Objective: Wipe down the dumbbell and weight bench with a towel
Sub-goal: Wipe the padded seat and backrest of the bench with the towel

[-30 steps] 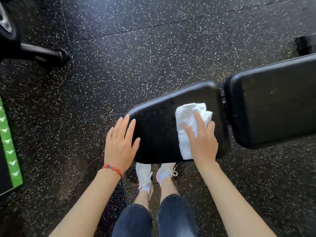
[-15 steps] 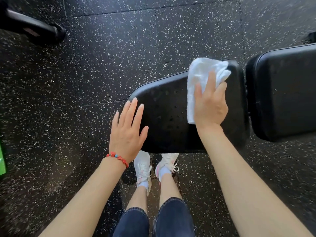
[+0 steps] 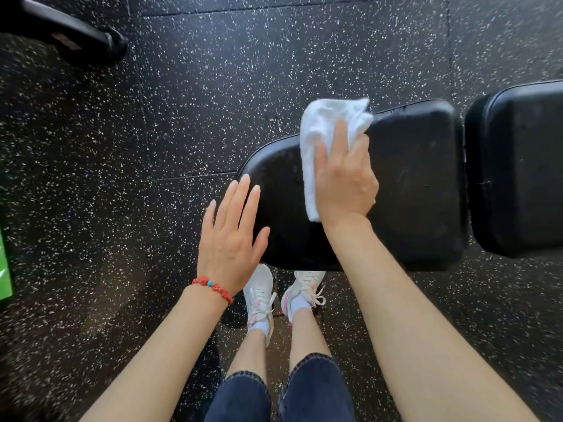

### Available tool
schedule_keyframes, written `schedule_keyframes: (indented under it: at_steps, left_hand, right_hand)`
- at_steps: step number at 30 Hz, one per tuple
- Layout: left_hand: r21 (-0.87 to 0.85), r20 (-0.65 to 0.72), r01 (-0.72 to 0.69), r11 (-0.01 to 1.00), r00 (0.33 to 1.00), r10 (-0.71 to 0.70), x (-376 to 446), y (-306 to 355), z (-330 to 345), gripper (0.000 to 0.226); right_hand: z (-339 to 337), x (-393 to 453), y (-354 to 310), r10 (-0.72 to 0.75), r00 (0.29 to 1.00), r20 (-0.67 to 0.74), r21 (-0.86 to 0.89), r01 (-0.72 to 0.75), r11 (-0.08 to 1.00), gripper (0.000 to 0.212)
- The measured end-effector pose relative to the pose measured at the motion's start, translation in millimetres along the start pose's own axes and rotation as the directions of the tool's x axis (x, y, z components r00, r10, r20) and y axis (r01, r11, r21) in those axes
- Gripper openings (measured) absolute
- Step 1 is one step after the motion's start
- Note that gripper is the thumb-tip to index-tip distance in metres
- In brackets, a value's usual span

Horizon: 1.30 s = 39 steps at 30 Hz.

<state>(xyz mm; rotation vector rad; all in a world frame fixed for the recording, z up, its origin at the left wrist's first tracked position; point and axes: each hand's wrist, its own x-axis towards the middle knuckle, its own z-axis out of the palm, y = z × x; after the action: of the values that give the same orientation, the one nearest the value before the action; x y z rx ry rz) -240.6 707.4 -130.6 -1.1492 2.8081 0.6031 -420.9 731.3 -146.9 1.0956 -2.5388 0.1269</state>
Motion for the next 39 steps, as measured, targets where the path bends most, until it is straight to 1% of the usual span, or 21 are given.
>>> schedule_keyframes:
  at_steps: [1, 3, 6, 8, 10, 12, 15, 17, 21, 24, 26, 28, 29, 30, 32, 33, 34, 35, 36, 37, 39]
  left_hand:
    - [0.000, 0.001, -0.001, 1.000, 1.000, 0.001, 0, 0, 0, 0.055]
    - [-0.003, 0.013, -0.004, 1.000, 1.000, 0.004, -1, -1, -2, 0.055]
    - [0.004, 0.027, -0.024, 1.000, 0.999, 0.024, 0, -2, -7, 0.056]
    - [0.006, 0.030, -0.032, 0.999, 0.999, 0.032, -1, -5, -10, 0.055]
    - [0.006, 0.027, -0.043, 0.999, 0.999, 0.043, -1, -6, -10, 0.055]
    - [0.004, 0.032, -0.046, 0.999, 0.998, 0.046, -1, -7, -10, 0.055]
    - [0.014, 0.025, -0.052, 0.999, 0.998, 0.052, 0, -6, -10, 0.056]
    - [0.008, 0.029, -0.057, 0.998, 0.998, 0.056, 0, -5, -12, 0.056]
    - [-0.002, 0.040, -0.065, 0.998, 0.997, 0.065, 0, -5, -13, 0.056]
    - [0.033, 0.039, -0.045, 0.998, 0.998, 0.043, 2, 0, -12, 0.057]
    - [0.056, 0.026, -0.045, 0.997, 0.999, 0.043, 5, 6, -11, 0.057]
    - [0.061, 0.005, -0.067, 0.996, 0.998, 0.067, 12, 13, -9, 0.055]
    - [0.062, -0.006, -0.080, 0.995, 0.997, 0.080, 16, 17, -8, 0.055]
    - [0.064, -0.015, -0.090, 0.994, 0.996, 0.092, 21, 20, -7, 0.054]
    - [0.073, -0.027, -0.103, 0.992, 0.994, 0.105, 30, 24, -4, 0.054]
    - [0.079, -0.031, -0.105, 0.991, 0.994, 0.108, 34, 26, -3, 0.054]
    - [0.085, -0.033, -0.105, 0.991, 0.994, 0.108, 37, 27, 0, 0.055]
    - [0.089, -0.036, -0.101, 0.991, 0.994, 0.105, 38, 28, 2, 0.055]
    - [0.091, -0.039, -0.096, 0.991, 0.994, 0.100, 39, 27, 4, 0.055]
    - [0.094, -0.044, -0.093, 0.991, 0.994, 0.097, 39, 27, 6, 0.055]
    - [0.098, -0.054, -0.090, 0.991, 0.994, 0.096, 39, 27, 9, 0.055]
  right_hand:
    - [0, 2, -4, 0.021, 1.000, -0.006, -0.002, -0.021, 1.000, 0.037]
    - [-5, -16, -5, 0.009, 1.000, -0.027, 0.011, -0.009, 1.000, 0.035]
    - [-30, -69, -5, -0.081, 0.995, 0.058, 0.110, 0.075, 0.991, 0.037]
    - [-41, -85, -7, -0.122, 0.986, 0.116, 0.132, 0.106, 0.986, 0.038]
    - [-36, -74, -13, -0.164, 0.983, 0.085, 0.137, 0.151, 0.979, 0.038]
    - [-22, -46, -24, -0.198, 0.980, 0.016, 0.099, 0.195, 0.976, 0.038]
    - [-9, -14, -40, -0.143, 0.990, -0.002, 0.083, 0.143, 0.986, 0.037]
    - [-14, -26, -38, -0.142, 0.990, 0.006, 0.120, 0.140, 0.983, 0.036]
    - [-29, -60, -21, -0.292, 0.956, 0.034, 0.169, 0.283, 0.944, 0.036]
    - [-25, -43, -11, -0.386, 0.922, 0.028, 0.146, 0.378, 0.914, 0.038]
    - [-19, -31, -2, -0.416, 0.909, 0.007, 0.123, 0.412, 0.903, 0.038]
    - [-14, -20, 11, -0.396, 0.918, 0.001, 0.077, 0.395, 0.916, 0.037]
    - [-10, -12, 21, -0.363, 0.932, 0.010, 0.021, 0.363, 0.932, 0.036]
    - [-6, -2, 32, -0.306, 0.952, 0.020, -0.064, 0.307, 0.950, 0.034]
    - [0, 19, 58, -0.137, 0.990, 0.027, -0.203, 0.140, 0.969, 0.035]
    - [2, 26, 67, -0.057, 0.998, 0.040, -0.206, 0.064, 0.977, 0.036]
    - [3, 29, 72, 0.011, 0.998, 0.060, -0.141, -0.002, 0.990, 0.034]
    - [5, 29, 70, 0.059, 0.996, 0.074, -0.068, -0.054, 0.996, 0.031]
    - [5, 26, 64, 0.092, 0.992, 0.083, -0.030, -0.089, 0.996, 0.030]
    - [5, 22, 54, 0.095, 0.992, 0.085, -0.019, -0.094, 0.995, 0.031]
    - [1, 13, 35, 0.010, 0.991, 0.134, 0.015, -0.012, 1.000, 0.040]
